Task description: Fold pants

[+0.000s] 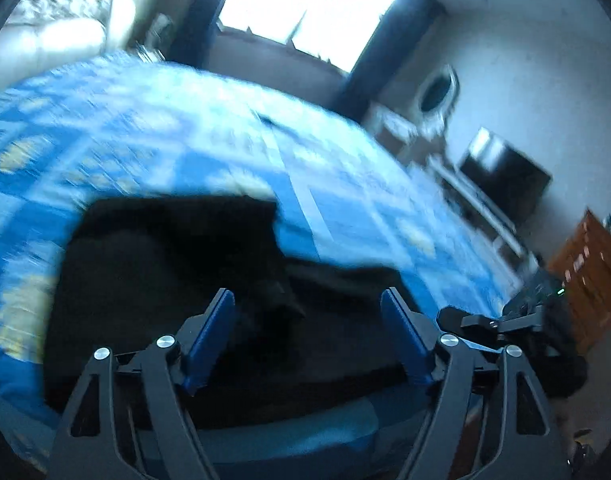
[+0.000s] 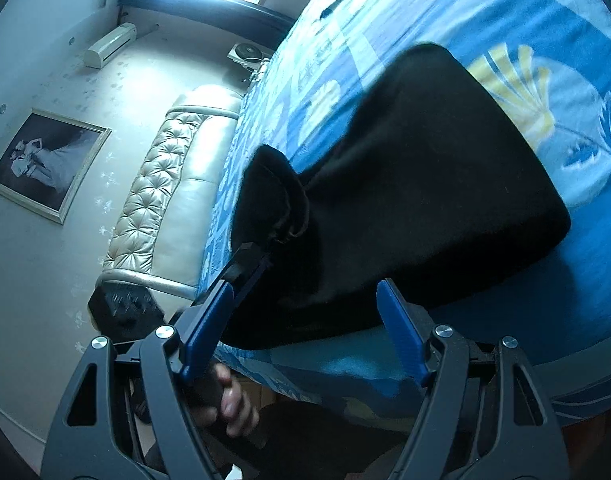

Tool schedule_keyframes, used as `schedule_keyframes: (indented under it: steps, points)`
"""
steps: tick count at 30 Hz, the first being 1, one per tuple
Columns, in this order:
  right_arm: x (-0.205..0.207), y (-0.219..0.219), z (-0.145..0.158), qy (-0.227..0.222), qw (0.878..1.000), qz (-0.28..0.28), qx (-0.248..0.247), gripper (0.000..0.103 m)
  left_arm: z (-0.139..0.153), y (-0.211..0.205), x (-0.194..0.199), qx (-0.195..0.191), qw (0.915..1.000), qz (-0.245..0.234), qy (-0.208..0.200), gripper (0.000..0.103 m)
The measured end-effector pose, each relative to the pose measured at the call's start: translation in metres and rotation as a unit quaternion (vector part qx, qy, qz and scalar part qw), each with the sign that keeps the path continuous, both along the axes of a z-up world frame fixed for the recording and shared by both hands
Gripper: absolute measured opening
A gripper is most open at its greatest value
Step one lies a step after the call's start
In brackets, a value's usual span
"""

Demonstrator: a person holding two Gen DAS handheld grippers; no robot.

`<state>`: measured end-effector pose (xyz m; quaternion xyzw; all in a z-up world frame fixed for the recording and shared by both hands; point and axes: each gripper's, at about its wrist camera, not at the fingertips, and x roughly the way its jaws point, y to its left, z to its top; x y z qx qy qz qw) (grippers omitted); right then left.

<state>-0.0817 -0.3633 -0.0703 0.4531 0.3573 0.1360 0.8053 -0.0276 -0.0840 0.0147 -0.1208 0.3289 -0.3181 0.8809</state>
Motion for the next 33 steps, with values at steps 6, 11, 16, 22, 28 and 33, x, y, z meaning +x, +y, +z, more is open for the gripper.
schedule_keyframes:
  steps: [6, 11, 16, 22, 28, 33]
  points:
    - [0.029, 0.000, 0.027, -0.018, 1.000, 0.011, -0.017, 0.080, -0.010, 0.097, 0.031, -0.003, 0.9888, 0.148, 0.024, 0.079]
    - [0.084, 0.018, 0.021, 0.011, 0.998, 0.044, -0.038, 0.080, -0.042, 0.126, 0.057, -0.004, 0.9790, 0.183, 0.090, 0.079]
    - [0.122, 0.045, 0.003, 0.047, 0.995, 0.068, -0.053, 0.078, -0.055, 0.125, 0.065, -0.002, 0.9800, 0.163, 0.114, 0.080]
    - [0.145, 0.067, -0.016, 0.078, 0.992, 0.096, -0.022, 0.072, -0.065, 0.129, 0.071, -0.011, 0.9762, 0.168, 0.137, 0.081]
    - [0.151, 0.088, -0.016, 0.087, 0.987, 0.121, -0.064, 0.053, -0.076, 0.133, 0.074, -0.018, 0.9699, 0.177, 0.167, 0.081]
    - [0.153, 0.086, -0.019, 0.098, 0.982, 0.128, -0.096, 0.020, -0.076, 0.133, 0.073, -0.008, 0.9706, 0.179, 0.161, 0.081]
